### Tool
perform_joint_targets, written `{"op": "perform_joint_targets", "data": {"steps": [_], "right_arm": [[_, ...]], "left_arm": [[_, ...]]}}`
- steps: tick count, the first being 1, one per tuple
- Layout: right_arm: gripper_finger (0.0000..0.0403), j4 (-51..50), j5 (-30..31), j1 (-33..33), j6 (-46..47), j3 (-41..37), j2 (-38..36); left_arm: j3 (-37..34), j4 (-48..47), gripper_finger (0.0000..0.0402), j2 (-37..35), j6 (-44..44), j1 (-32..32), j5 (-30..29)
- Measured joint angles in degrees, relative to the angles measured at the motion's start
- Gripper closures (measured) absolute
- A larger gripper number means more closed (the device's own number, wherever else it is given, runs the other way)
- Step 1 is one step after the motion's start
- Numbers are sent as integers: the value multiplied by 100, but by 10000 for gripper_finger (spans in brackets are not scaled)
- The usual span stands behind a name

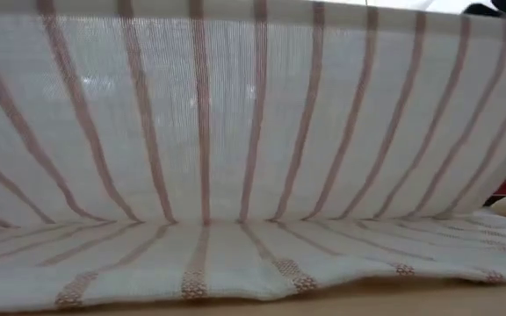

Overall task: Fold towel
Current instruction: Fold the white striped towel

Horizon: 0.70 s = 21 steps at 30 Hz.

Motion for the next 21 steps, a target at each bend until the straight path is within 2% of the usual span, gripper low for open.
{"op": "perform_joint_targets", "data": {"steps": [8,17,21], "right_arm": [[402,808,-603,6,46,-499,-2],[402,826,-802,4,185,-646,155],[402,1007,-744,158,-399,-672,453]], "left_arm": [[-340,548,401,6,-140,-6,616],[-788,1502,401,9,-227,-1,626],[-892,1767,401,5,-362,-2,620]]}}
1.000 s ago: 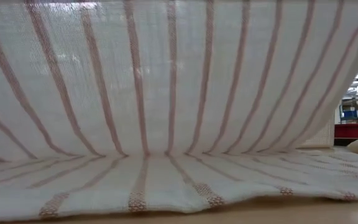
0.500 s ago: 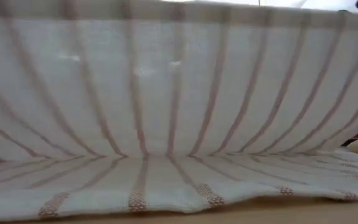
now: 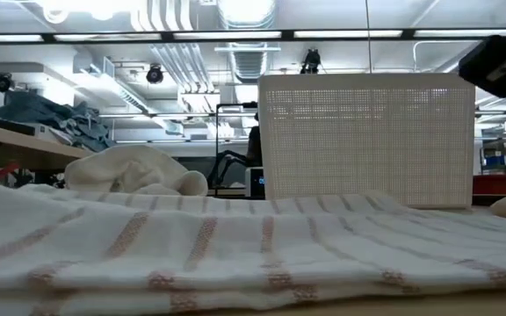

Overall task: Fold towel
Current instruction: Fold the white striped towel

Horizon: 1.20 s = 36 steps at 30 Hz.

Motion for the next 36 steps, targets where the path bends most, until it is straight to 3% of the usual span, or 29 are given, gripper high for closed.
{"op": "perform_joint_targets", "data": {"steps": [5,10,21,26,36], "right_arm": [[402,399,39,412,-574,-5,720],[397,755,599,548,-900,319,1579],[291,775,584,585,-1503,1200,2622],[262,759,652,631,-1412,1285,2938],[273,812,1096,639,-826,1311,3370]], "left_arm": [[-103,181,401,1,-50,0,-13],[-185,192,401,2,-19,0,-39],[-202,-33,401,0,-111,20,-426],[-209,-240,401,0,-457,61,-545],[-209,-187,401,0,-748,57,-764]]}}
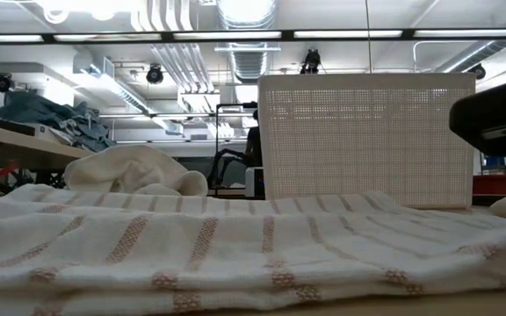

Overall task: Fold towel
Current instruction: Fold the white striped towel

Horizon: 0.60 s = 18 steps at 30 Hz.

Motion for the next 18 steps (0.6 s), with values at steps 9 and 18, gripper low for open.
{"op": "perform_joint_targets", "data": {"steps": [9,18], "right_arm": [[377,-48,397,25,153,-15,-48],[401,-376,90,182,597,-52,-542]], "left_arm": [[0,15,401,0,0,-2,-84],[-4,3,401,0,0,-2,-93]]}}
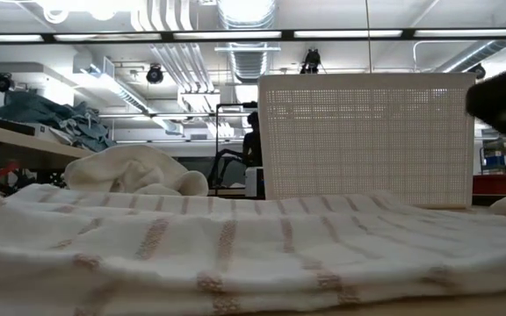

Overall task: Fold towel
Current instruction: Fold the white striped towel

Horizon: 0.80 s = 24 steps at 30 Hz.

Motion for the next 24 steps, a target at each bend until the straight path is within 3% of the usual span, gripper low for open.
{"op": "perform_joint_targets", "data": {"steps": [9,17,24], "right_arm": [[403,-518,-2,70,225,9,-573],[402,-1818,19,70,379,11,-1116],[402,-1912,-174,98,548,15,-1146]], "left_arm": [[-9,-10,401,0,0,-7,10],[-9,133,401,0,1,-4,238],[-11,668,401,0,-22,-7,320]]}}
